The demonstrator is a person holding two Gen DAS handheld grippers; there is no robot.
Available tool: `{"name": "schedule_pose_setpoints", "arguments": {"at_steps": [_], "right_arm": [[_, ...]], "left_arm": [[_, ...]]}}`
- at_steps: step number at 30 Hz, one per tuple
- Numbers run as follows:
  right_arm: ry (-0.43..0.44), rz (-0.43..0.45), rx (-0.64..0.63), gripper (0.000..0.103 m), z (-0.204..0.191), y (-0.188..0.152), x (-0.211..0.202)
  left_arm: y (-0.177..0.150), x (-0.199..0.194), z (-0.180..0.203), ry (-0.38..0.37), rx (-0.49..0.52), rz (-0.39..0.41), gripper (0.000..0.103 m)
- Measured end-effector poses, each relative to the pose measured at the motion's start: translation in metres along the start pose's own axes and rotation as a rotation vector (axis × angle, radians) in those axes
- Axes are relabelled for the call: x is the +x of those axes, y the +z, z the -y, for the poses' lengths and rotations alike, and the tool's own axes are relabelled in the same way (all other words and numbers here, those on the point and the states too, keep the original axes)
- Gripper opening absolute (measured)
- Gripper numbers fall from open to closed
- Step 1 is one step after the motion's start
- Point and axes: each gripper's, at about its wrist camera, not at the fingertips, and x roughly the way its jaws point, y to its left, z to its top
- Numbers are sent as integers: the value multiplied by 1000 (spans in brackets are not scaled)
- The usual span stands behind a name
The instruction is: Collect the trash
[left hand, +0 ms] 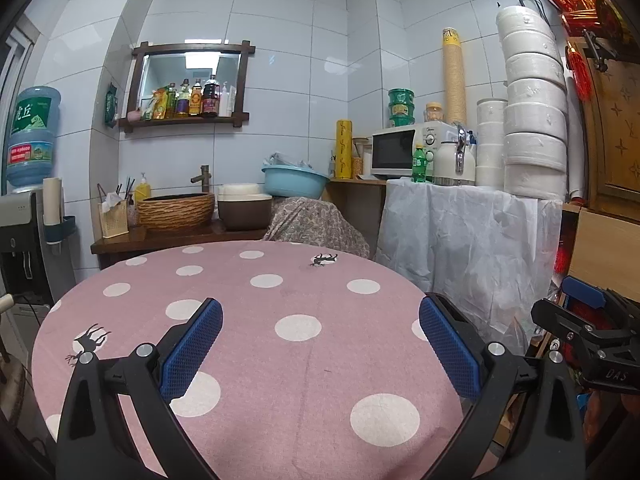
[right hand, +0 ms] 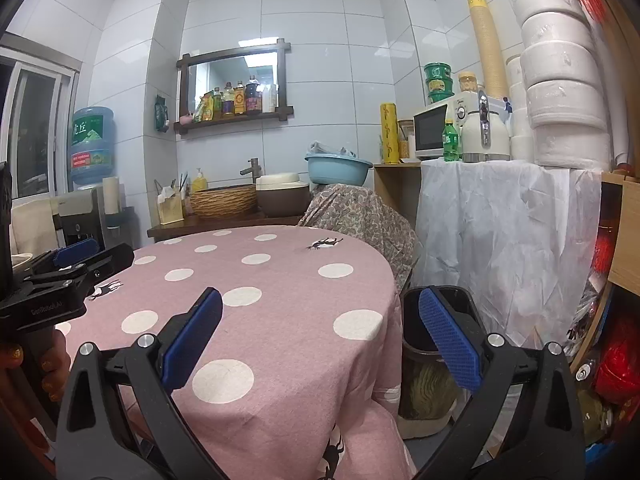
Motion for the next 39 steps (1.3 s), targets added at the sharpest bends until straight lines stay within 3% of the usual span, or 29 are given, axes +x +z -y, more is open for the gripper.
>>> {"name": "schedule_pose_setpoints", "arguments": {"at_steps": [39], "right_arm": [[-3, -4, 3, 97, -4, 3, 0]], "left_arm": [[4, 0, -7, 15, -7, -31, 98]]}}
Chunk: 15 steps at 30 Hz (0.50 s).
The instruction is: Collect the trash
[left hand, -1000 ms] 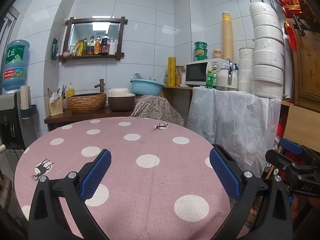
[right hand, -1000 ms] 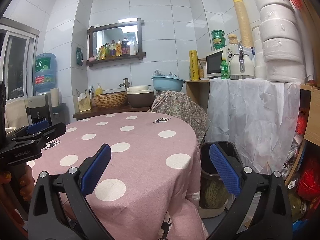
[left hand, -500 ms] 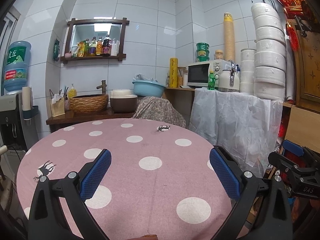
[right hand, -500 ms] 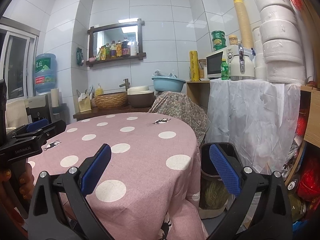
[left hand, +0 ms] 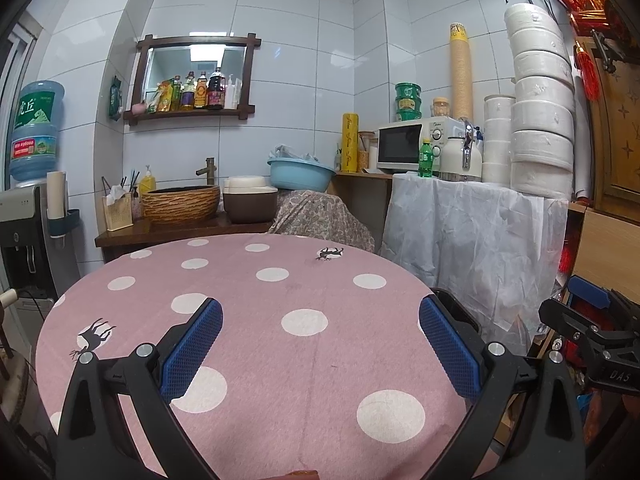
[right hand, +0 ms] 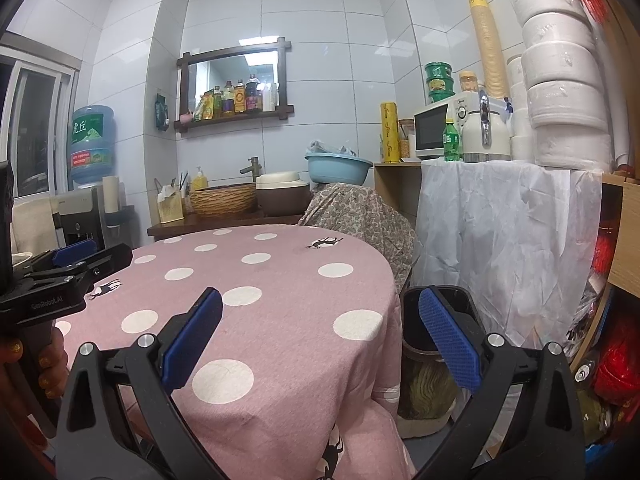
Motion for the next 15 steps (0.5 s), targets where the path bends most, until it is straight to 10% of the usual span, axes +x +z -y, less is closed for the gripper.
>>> {"name": "schedule_pose_setpoints", "arguments": {"at_steps": [15], "right_arm": [[2, -2, 0, 97, -1, 0, 1]], "left_arm": [[-2, 0, 2, 7, 0, -1, 98]]}}
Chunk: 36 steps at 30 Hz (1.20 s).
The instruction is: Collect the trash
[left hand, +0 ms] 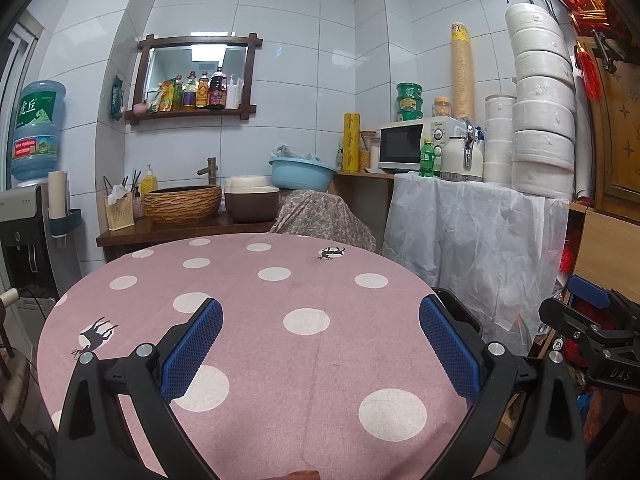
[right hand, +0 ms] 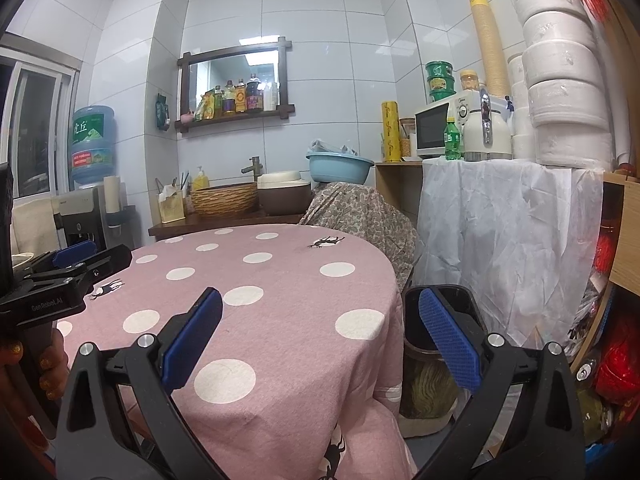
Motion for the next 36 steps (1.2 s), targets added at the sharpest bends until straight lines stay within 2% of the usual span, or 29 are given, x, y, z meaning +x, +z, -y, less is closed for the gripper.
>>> {"name": "schedule_pose_setpoints", "arguments": {"at_steps": [22, 27, 36], "right_arm": [[-3, -1, 3, 97, -1, 0, 0], [-5, 0, 4, 97, -1, -1, -1], [-5, 1, 3, 97, -1, 0, 0]], "left_arm": [[1, -2, -3, -10, 3, 4, 98], [1, -3, 2, 18, 17, 11, 98], [1, -2, 7, 11, 20, 7, 98]]}}
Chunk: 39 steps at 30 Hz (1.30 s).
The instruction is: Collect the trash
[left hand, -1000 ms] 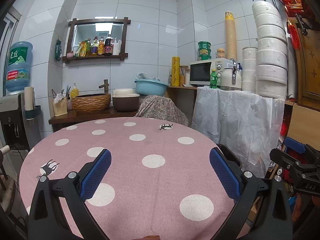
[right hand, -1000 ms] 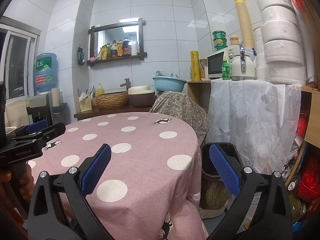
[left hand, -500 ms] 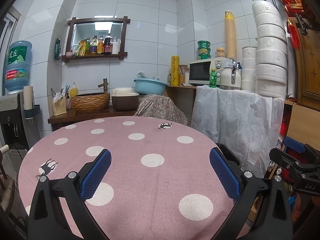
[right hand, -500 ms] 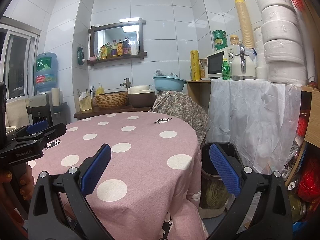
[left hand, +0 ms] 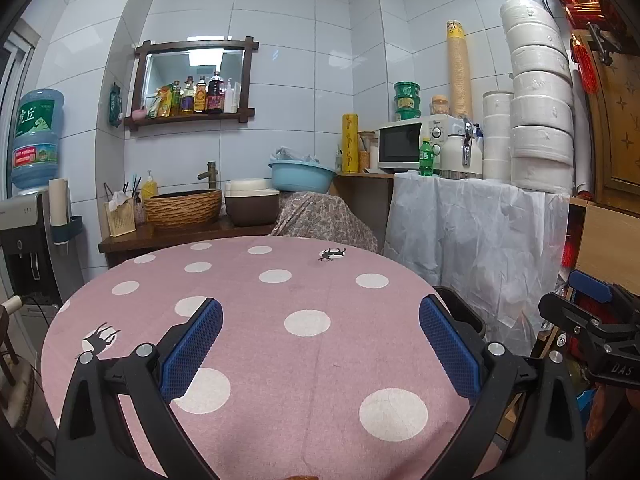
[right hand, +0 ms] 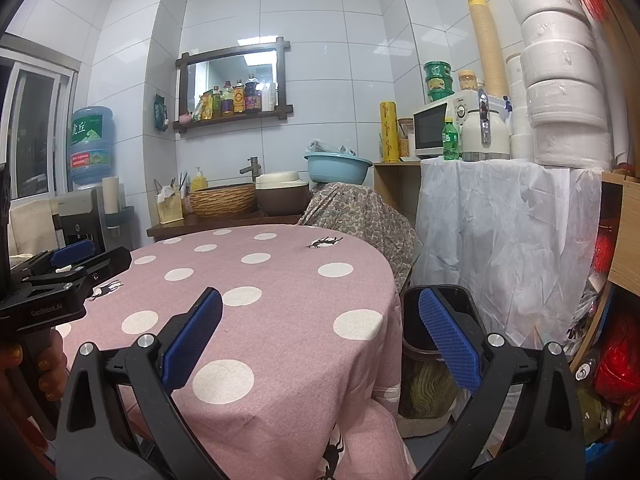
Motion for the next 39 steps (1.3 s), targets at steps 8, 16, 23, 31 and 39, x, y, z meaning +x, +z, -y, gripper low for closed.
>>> {"name": "schedule_pose_setpoints", "arguments": {"at_steps": [8, 16, 23, 31, 39], "right_arm": [[0, 0, 1, 97, 0, 0, 0], [1, -2, 2, 97, -1, 1, 0], [1, -3, 1, 97, -2, 1, 0], [1, -2, 1, 97, -2, 1, 0], [2, -3, 1, 97, -2, 1, 0]], "left_arm": [[-1, 0, 1, 2, -3, 0, 98], [-1, 0, 2, 4, -4, -3, 98], [-1, 0, 2, 4, -1, -3, 98], [-1, 0, 1, 2, -3, -3, 98], [-1, 0, 1, 3, -3, -4, 98]]}}
